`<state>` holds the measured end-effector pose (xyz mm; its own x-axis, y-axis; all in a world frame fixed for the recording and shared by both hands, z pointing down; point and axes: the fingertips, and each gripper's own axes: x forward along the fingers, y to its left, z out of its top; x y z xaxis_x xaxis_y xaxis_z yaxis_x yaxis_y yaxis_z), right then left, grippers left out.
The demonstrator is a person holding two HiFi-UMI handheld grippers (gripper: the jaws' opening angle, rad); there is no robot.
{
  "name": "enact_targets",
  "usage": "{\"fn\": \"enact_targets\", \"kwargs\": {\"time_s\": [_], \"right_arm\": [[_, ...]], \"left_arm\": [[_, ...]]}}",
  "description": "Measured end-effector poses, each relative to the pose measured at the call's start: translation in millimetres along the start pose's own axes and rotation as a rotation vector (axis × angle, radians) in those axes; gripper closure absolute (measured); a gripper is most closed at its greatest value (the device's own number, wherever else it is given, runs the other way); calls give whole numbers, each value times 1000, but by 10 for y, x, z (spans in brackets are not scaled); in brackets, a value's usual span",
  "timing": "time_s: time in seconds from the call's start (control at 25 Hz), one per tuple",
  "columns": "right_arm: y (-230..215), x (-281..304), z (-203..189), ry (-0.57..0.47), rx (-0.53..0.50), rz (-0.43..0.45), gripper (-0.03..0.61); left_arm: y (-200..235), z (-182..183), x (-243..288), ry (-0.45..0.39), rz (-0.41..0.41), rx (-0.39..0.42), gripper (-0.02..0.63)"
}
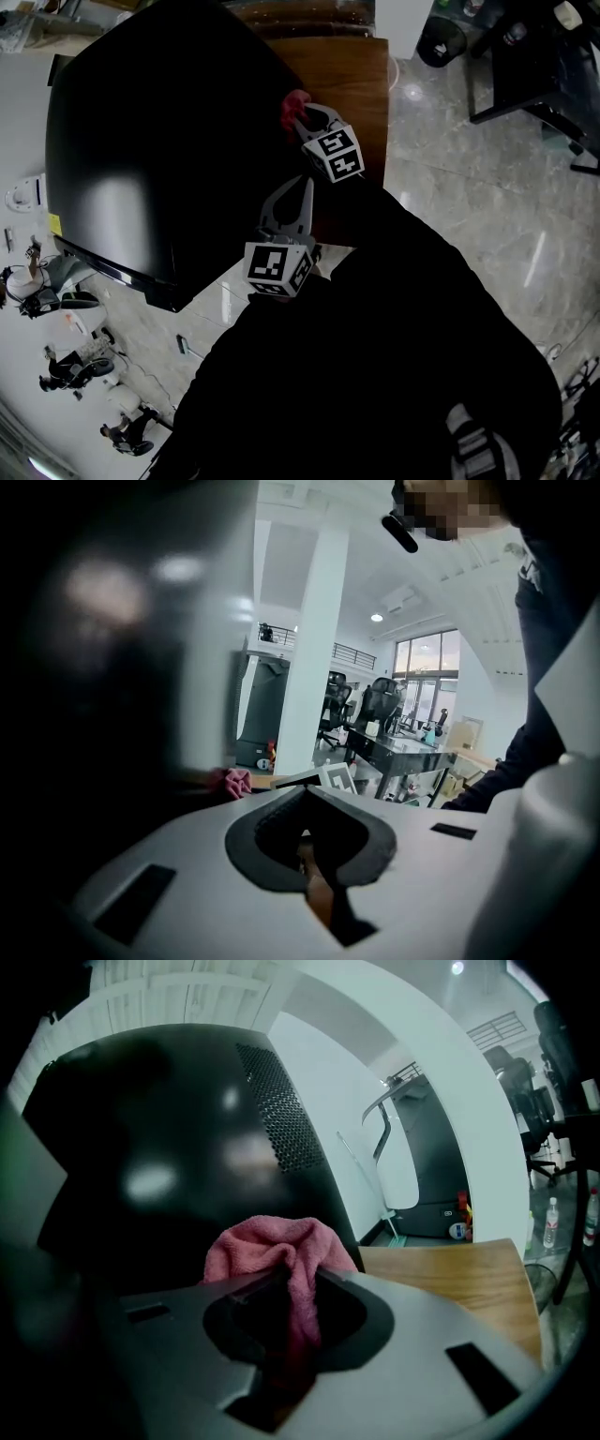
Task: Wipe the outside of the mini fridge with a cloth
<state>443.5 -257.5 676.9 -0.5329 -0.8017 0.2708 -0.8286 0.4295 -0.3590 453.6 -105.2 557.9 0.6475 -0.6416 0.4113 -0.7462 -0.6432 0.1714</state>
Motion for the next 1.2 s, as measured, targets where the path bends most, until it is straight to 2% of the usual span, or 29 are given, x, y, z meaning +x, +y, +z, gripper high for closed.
{"fn": "enact_targets", "kwargs": {"time_s": [0.4, 0.52, 0.6, 0.8, 0.96, 1.08, 1.2], "right_arm": [[-569, 386, 187, -2, 5, -56, 514], [-615, 377, 279, 10, -9, -57, 514], [-601, 195, 466, -25, -18, -69, 509], [-132, -636, 1058, -168, -39, -14, 506], [359, -1501, 1530, -269, -114, 59, 506], [824, -2061, 1605, -246, -173, 111, 505], [1216, -2466, 1657, -193, -228, 145, 505]], "left_arm": [[30, 130, 287, -10, -4, -1, 607], [-23, 253, 249, -18, -15, 40, 607], [-144, 435, 173, -51, -41, 66, 607], [-554, 965, -270, -155, -147, 82, 607], [-817, 1263, -710, -216, -236, 82, 607], [-983, 1361, -1149, -199, -337, 48, 607], [-1124, 1507, -1578, -198, -427, 50, 607]]}}
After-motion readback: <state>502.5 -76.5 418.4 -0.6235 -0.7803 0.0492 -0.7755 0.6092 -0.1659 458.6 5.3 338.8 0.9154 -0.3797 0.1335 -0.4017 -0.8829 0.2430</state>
